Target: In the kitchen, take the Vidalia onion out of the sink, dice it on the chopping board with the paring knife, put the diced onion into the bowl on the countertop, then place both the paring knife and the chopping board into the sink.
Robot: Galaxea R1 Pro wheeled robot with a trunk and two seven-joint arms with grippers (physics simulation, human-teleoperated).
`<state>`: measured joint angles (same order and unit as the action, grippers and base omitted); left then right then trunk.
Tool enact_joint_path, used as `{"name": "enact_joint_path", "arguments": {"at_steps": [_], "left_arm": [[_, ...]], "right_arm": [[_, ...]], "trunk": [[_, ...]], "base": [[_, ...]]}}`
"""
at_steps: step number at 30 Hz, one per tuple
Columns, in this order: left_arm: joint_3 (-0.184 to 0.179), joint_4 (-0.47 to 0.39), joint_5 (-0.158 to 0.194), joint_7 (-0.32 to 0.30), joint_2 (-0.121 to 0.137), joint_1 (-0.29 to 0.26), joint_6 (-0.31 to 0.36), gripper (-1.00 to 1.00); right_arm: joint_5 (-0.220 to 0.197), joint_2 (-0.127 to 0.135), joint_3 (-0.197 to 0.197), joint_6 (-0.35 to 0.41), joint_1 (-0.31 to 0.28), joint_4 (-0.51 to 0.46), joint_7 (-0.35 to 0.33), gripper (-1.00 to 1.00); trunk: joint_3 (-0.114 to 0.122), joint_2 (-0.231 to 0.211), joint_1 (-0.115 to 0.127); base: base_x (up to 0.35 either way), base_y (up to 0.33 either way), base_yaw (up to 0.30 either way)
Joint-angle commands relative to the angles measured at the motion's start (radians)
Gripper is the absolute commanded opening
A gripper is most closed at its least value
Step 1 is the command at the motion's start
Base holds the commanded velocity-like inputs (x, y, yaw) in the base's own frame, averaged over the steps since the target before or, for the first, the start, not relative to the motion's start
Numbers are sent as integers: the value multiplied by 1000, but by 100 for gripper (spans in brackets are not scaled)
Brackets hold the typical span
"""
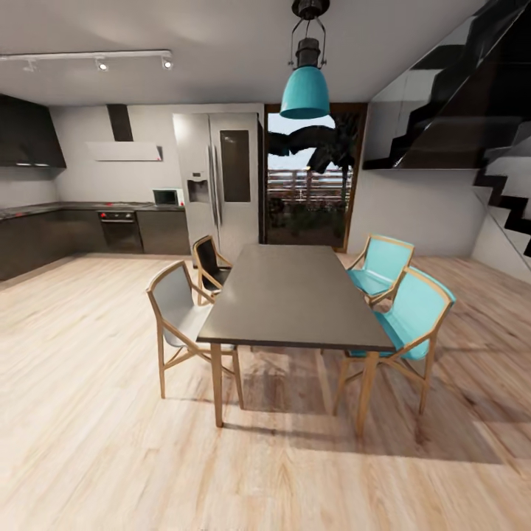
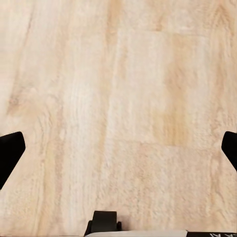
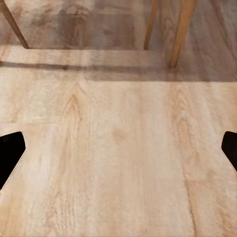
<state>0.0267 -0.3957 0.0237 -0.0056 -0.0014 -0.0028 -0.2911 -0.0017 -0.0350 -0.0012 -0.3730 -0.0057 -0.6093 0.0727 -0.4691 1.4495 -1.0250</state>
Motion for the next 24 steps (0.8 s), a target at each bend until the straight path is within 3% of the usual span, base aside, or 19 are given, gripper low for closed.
{"name": "enact_joint_path", "arguments": {"at_steps": [1, 24], "left_arm": [[1, 0, 2, -1, 0, 0, -2, 100], [1, 0, 2, -1, 0, 0, -3, 100]], "right_arm": [[0, 0, 0, -3, 0, 0, 3, 100], [0, 0, 0, -3, 0, 0, 3, 100]], "trunk": [[-1, 1, 0], [-1, 1, 0]], "base": [[0, 1, 286], [0, 0, 286]]}}
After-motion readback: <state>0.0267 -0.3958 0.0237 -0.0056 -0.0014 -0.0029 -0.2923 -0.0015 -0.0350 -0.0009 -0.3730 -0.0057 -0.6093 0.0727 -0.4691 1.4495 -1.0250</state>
